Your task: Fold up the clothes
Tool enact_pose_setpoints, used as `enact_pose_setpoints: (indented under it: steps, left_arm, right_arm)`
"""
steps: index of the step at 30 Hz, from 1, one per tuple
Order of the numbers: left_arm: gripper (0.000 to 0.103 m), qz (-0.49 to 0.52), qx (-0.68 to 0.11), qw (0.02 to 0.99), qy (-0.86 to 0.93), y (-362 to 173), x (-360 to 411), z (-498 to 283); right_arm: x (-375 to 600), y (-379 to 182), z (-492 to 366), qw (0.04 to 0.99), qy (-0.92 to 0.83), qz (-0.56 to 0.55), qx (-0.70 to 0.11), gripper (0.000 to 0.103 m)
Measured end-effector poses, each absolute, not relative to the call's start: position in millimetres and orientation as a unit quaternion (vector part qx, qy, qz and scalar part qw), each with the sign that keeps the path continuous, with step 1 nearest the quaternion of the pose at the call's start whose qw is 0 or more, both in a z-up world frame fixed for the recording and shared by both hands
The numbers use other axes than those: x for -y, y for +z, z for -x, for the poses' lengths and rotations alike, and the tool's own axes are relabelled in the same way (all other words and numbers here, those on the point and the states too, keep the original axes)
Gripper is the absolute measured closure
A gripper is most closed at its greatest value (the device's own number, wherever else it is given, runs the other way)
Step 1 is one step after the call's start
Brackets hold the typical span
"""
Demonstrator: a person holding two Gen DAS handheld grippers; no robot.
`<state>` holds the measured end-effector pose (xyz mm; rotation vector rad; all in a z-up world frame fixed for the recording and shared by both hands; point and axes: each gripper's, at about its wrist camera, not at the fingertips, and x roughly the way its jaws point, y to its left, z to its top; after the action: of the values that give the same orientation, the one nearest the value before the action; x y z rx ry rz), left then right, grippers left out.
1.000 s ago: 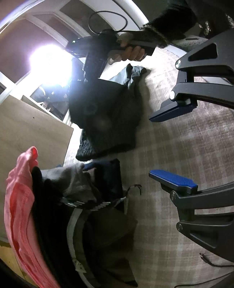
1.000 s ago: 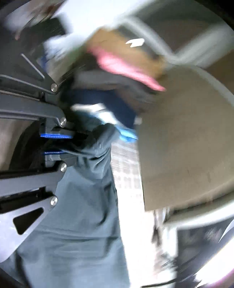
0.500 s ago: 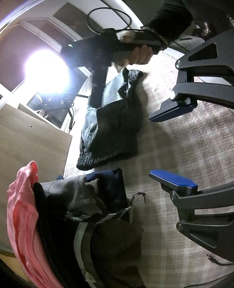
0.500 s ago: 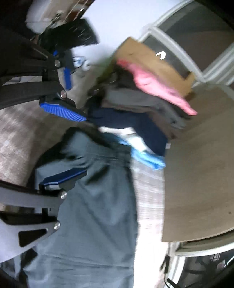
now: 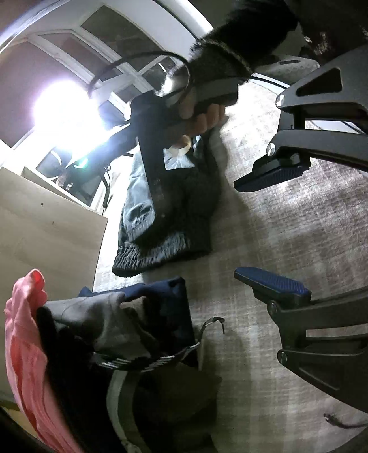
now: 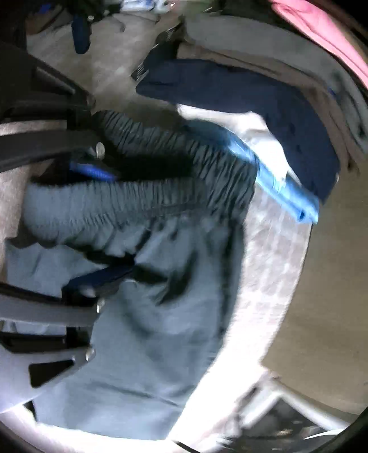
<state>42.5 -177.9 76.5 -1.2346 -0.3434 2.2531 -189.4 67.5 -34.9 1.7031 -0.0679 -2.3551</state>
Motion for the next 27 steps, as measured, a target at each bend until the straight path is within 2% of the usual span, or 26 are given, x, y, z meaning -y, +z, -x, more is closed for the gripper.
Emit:
enact_pose_setpoints:
  steps: [2, 6, 9, 12, 17, 20, 22, 23, 27]
  left_arm:
    - [0.050, 0.457, 0.136, 0.270, 0.837, 75, 181, -45]
    - [0.050, 0.461, 0.154, 0.270, 0.831, 70, 186, -43]
    - [0.050, 0.466, 0.152, 0.274, 0.827, 67, 183, -39]
    - [0.050, 0.468, 0.146, 0.282, 0.825, 66, 177, -34]
    - [0.050, 0.468, 0.138, 0.296, 0.821, 68, 166, -26]
    - [0.050, 0.467, 0.126, 0.294, 0.824, 72, 160, -22]
    - [0.050, 0.460, 0.124, 0.297, 0.827, 78, 162, -24]
    - [0.050, 0.457, 0.125, 0.298, 0.829, 81, 163, -25]
    - [0.050, 0.432, 0.122, 0.312, 0.837, 103, 157, -18]
  right_arm:
    - [-108, -42, 185, 0.139, -0.798, -0.563, 0.163, 0.076]
    - [-171, -65, 170, 0.192, -0.748, -0.491, 0.403, 0.077]
    - [-197, -77, 156, 0.216, -0.714, -0.433, 0.506, 0.077]
    - [-204, -84, 153, 0.231, -0.692, -0.406, 0.551, 0.077]
    - [-177, -83, 165, 0.224, -0.710, -0.430, 0.511, 0.076]
    - [-135, -69, 179, 0.225, -0.723, -0.534, 0.377, 0.068]
    - [-123, -42, 175, 0.241, -0.747, -0.539, 0.305, 0.063]
    - [-129, -28, 170, 0.249, -0.754, -0.528, 0.300, 0.057]
    - [-181, 26, 143, 0.253, -0.780, -0.467, 0.331, 0.055]
